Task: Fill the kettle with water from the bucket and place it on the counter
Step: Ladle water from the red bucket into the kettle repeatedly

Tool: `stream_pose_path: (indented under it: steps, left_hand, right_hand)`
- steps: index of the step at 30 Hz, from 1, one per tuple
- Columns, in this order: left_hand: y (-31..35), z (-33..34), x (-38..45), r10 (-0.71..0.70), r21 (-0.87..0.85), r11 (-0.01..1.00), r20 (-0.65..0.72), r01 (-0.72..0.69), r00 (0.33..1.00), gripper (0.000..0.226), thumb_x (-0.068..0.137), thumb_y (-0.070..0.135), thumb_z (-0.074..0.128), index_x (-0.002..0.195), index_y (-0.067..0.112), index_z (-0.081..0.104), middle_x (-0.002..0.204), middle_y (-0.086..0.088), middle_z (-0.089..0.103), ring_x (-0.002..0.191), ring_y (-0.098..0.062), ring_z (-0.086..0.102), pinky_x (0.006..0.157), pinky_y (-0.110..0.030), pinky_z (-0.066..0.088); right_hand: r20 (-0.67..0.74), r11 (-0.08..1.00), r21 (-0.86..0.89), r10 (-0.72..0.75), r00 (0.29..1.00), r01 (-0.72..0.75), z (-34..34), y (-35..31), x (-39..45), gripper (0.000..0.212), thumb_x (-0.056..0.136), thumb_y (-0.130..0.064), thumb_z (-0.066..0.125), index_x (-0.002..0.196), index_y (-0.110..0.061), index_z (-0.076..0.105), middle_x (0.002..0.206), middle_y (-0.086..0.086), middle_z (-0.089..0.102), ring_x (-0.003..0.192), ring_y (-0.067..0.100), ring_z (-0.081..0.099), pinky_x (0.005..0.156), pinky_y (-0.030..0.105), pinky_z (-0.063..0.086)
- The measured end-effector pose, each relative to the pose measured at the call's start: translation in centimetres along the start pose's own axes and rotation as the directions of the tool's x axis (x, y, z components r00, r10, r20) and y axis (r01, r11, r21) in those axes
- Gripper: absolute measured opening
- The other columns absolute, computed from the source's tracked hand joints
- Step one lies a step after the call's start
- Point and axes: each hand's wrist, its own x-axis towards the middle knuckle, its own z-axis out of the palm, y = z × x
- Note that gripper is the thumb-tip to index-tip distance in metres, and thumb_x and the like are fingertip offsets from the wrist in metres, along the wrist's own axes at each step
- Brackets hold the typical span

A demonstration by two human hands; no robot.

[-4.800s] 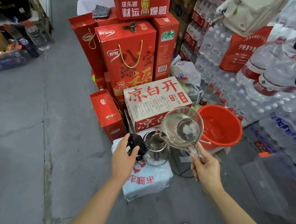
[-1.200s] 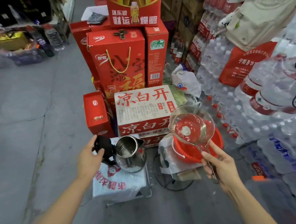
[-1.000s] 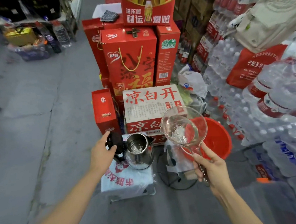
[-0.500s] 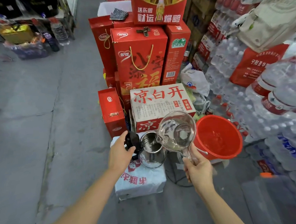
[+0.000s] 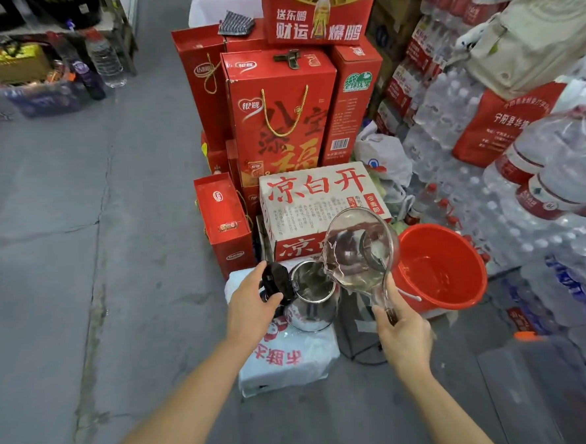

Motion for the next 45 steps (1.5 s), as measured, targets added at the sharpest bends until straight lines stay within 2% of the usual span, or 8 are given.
stream_pose_path:
  steps: [7, 15, 24, 28, 32, 38, 42, 45]
  left_hand:
    - [0.1, 0.0, -0.2, 0.022, 0.013, 1.0, 0.009, -0.022, 1.0, 0.072, 0.082, 0.019, 0.073, 0.146, 0.022, 0.04, 0.14, 0.0, 0.054, 0.125, -0.017, 0.054, 0.103, -0.038, 0.045]
    - [0.4, -0.1, -0.3, 0.035, 0.027, 0.999, 0.008, -0.035, 0.999, 0.071, 0.083, 0.017, 0.072, 0.146, 0.021, 0.039, 0.14, -0.002, 0.054, 0.126, -0.018, 0.053, 0.103, -0.04, 0.045]
    - [1.1, -0.2, -0.4, 0.041, 0.068, 0.997, 0.012, -0.041, 0.999, 0.071, 0.083, 0.018, 0.072, 0.146, 0.02, 0.04, 0.142, -0.003, 0.052, 0.126, -0.021, 0.052, 0.102, -0.034, 0.041]
    - [1.3, -0.3, -0.6, 0.035, 0.078, 0.996, 0.016, -0.037, 0.999, 0.071, 0.083, 0.017, 0.072, 0.146, 0.021, 0.039, 0.142, -0.003, 0.053, 0.126, -0.021, 0.052, 0.101, -0.033, 0.041]
    - [1.2, -0.4, -0.6, 0.028, 0.071, 0.997, 0.024, -0.029, 0.999, 0.073, 0.083, 0.016, 0.072, 0.147, 0.022, 0.038, 0.143, -0.002, 0.052, 0.127, -0.02, 0.052, 0.1, -0.032, 0.041]
    - [1.3, -0.5, -0.7, 0.044, 0.098, 0.994, 0.028, -0.047, 0.999, 0.073, 0.083, 0.016, 0.072, 0.147, 0.021, 0.038, 0.143, -0.003, 0.051, 0.126, -0.021, 0.052, 0.101, -0.032, 0.041]
    - [1.3, -0.1, -0.7, 0.065, 0.104, 0.992, 0.019, -0.066, 0.998, 0.073, 0.084, 0.015, 0.071, 0.148, 0.02, 0.036, 0.145, -0.003, 0.049, 0.129, -0.022, 0.05, 0.101, -0.033, 0.04]
    - [0.7, 0.4, -0.5, 0.057, 0.116, 0.992, 0.004, -0.058, 0.998, 0.077, 0.083, 0.016, 0.072, 0.149, 0.025, 0.033, 0.145, -0.003, 0.05, 0.129, -0.025, 0.049, 0.099, -0.041, 0.043]
  right_hand:
    - [-0.072, 0.988, -0.114, -0.116, 0.991, 0.107, 0.3, -0.5, -0.6, 0.07, 0.09, -0.023, 0.066, 0.146, -0.044, 0.029, 0.055, 0.005, 0.061, 0.061, 0.034, 0.065, 0.062, 0.041, 0.054]
    - [-0.114, 0.917, -0.266, -0.338, 0.934, 0.299, 0.0, -0.6, -0.5, 0.071, 0.074, -0.01, 0.082, 0.138, -0.024, 0.057, 0.05, 0.002, 0.063, 0.039, 0.026, 0.059, 0.037, 0.034, 0.048]
    - [-0.122, 0.782, -0.355, -0.582, 0.804, 0.513, 0.1, 0.5, -0.1, 0.057, 0.084, -0.017, 0.059, 0.139, -0.027, 0.05, 0.056, -0.001, 0.061, 0.037, 0.023, 0.05, 0.033, 0.029, 0.038]
    - [-0.106, 0.861, -0.268, -0.473, 0.874, 0.433, 0.5, 0.3, -0.3, 0.069, 0.082, -0.015, 0.071, 0.143, -0.032, 0.043, 0.057, 0.004, 0.065, 0.043, 0.026, 0.057, 0.037, 0.033, 0.046]
    - [0.086, 0.993, 0.118, -0.035, 0.996, 0.025, 0.9, -0.2, -0.2, 0.067, 0.089, -0.021, 0.065, 0.147, -0.044, 0.039, 0.055, -0.001, 0.058, 0.05, 0.017, 0.051, 0.058, 0.035, 0.05]
    - [0.432, 0.481, 0.721, 0.249, 0.867, -0.498, -0.9, 0.1, -0.4, 0.06, 0.092, -0.005, 0.062, 0.147, -0.022, 0.044, 0.056, 0.007, 0.057, 0.039, 0.016, 0.043, 0.038, 0.024, 0.033]
    - [0.451, 0.147, 0.844, 0.325, 0.831, -0.515, -2.8, 1.7, 0.0, 0.055, 0.093, -0.007, 0.062, 0.145, -0.018, 0.046, 0.064, 0.008, 0.064, 0.041, 0.014, 0.05, 0.039, 0.023, 0.039]
    - [0.385, 0.116, 0.881, 0.388, 0.837, -0.459, -5.0, 3.4, 0.9, 0.044, 0.092, -0.007, 0.063, 0.135, -0.017, 0.055, 0.074, 0.01, 0.067, 0.043, 0.014, 0.055, 0.04, 0.024, 0.045]
